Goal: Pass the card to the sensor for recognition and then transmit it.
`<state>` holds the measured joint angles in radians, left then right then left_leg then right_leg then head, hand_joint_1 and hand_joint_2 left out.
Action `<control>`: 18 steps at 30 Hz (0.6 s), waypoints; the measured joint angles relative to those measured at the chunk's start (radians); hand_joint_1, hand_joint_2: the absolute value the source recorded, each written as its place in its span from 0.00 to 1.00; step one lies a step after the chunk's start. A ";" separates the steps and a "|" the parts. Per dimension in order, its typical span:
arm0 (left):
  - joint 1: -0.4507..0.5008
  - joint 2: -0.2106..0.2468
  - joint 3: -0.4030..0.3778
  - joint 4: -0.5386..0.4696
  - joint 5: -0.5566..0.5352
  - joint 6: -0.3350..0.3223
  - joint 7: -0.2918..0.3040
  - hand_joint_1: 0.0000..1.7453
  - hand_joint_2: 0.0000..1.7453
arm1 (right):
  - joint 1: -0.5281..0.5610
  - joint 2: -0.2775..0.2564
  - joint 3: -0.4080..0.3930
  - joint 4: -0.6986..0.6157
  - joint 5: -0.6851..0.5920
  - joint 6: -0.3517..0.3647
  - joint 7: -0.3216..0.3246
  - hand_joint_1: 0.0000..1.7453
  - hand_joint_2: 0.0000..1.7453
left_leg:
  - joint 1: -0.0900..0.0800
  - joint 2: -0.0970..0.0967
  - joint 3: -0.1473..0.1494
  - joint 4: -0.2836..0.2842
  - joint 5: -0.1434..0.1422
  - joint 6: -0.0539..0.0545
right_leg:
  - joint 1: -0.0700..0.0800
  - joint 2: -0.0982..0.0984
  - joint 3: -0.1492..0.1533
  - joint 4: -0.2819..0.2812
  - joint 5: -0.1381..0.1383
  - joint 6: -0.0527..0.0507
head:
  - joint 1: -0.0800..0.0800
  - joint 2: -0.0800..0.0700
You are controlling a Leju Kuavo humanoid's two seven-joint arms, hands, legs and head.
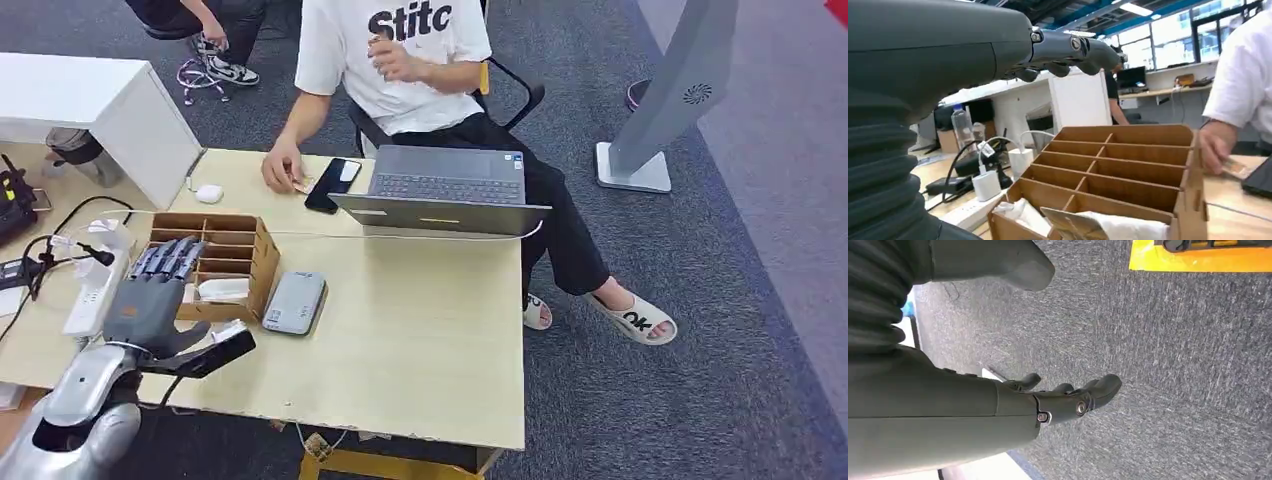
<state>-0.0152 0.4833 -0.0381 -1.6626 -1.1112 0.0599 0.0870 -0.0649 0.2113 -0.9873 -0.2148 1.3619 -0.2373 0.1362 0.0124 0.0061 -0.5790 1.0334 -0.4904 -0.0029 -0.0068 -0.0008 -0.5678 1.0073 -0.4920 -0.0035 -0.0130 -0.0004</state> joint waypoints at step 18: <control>-0.096 -0.028 0.000 0.218 -0.014 -0.019 -0.007 0.00 1.00 | -0.004 0.000 0.000 0.000 0.021 0.008 0.002 0.00 1.00 | 0.000 0.000 0.000 0.000 0.000 0.000 | 0.000 0.000 0.000 0.000 0.000 0.000 | 0.000 0.000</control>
<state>-0.1111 0.4555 -0.0385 -1.4447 -1.1250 0.0412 0.0797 -0.0692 0.2113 -0.9873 -0.2151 1.3829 -0.2289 0.1377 0.0123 0.0062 -0.5790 1.0335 -0.4904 -0.0029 -0.0068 -0.0006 -0.5680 1.0073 -0.4920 -0.0035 -0.0130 -0.0004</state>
